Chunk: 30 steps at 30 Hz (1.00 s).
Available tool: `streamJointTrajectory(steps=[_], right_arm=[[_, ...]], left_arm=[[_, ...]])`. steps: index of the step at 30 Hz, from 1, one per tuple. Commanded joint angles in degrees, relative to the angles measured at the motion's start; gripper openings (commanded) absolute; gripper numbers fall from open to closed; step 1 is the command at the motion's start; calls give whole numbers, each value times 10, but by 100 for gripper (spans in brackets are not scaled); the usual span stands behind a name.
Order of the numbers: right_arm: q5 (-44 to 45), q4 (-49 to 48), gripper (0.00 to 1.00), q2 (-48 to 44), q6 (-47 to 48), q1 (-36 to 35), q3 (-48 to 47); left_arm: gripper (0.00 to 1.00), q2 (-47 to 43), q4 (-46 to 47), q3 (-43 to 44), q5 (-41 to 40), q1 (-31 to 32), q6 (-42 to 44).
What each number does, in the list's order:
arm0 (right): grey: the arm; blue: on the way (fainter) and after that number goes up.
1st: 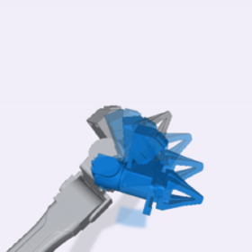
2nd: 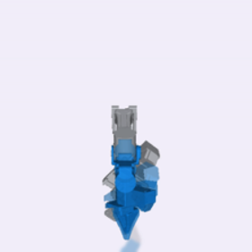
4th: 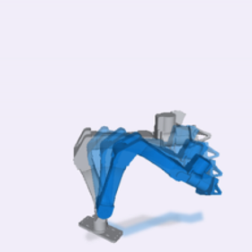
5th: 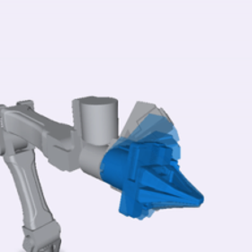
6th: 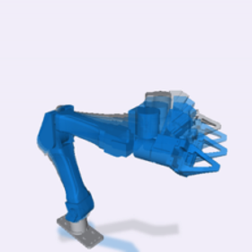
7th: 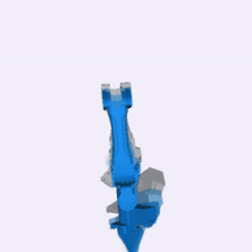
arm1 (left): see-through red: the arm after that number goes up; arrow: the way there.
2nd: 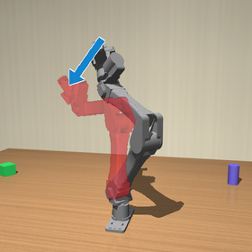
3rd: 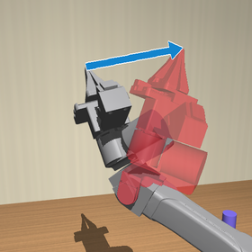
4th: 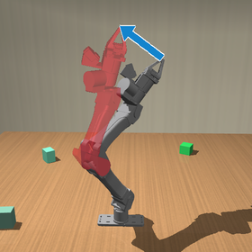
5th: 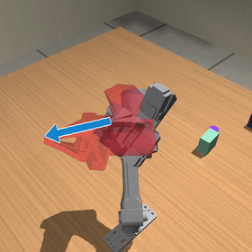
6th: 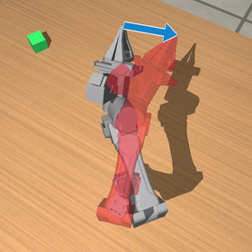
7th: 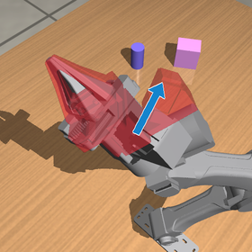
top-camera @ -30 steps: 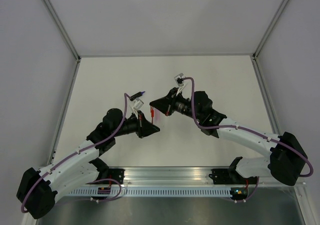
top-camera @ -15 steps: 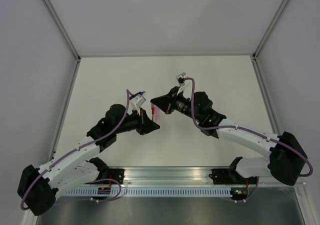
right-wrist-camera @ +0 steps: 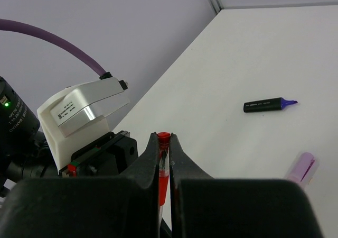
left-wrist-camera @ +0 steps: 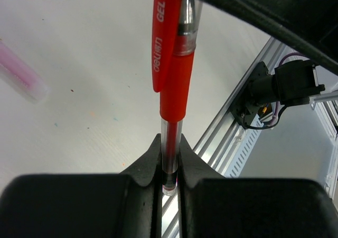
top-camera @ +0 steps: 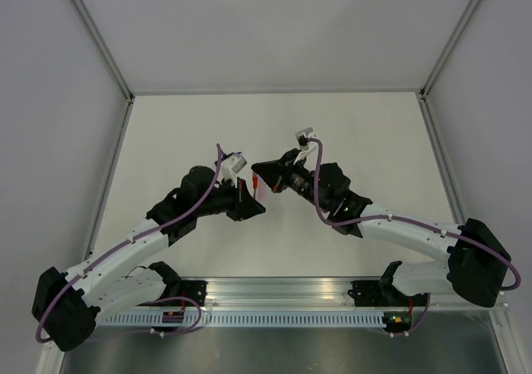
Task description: Insert the pens into the pen caps
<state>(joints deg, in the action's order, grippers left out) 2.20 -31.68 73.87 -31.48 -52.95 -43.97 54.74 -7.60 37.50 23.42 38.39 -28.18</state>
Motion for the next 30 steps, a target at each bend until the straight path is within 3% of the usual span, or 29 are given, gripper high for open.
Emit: streamJointTrajectory(steps=[1,13,18,24,25,30], right_arm=[[-86,159,0,1,11,-45,49],[-105,91,0,-5,-41,-66,97],[-21,166,0,-32,-14,-66,47],[132,262,22,-25,28,-63,-94],[151,281,29,-16,30,-58,-130],[217,336,47,-7,48,-27,-222]], left_arm=[[2,-9,146,84,-130,-25,4],[2,18,147,85,-152,-26,13],[2,1,147,60,-107,-26,19],[2,4,139,3,-73,-25,13],[2,5,143,-4,-73,-26,9],[2,23,144,-41,-68,-25,-11]])
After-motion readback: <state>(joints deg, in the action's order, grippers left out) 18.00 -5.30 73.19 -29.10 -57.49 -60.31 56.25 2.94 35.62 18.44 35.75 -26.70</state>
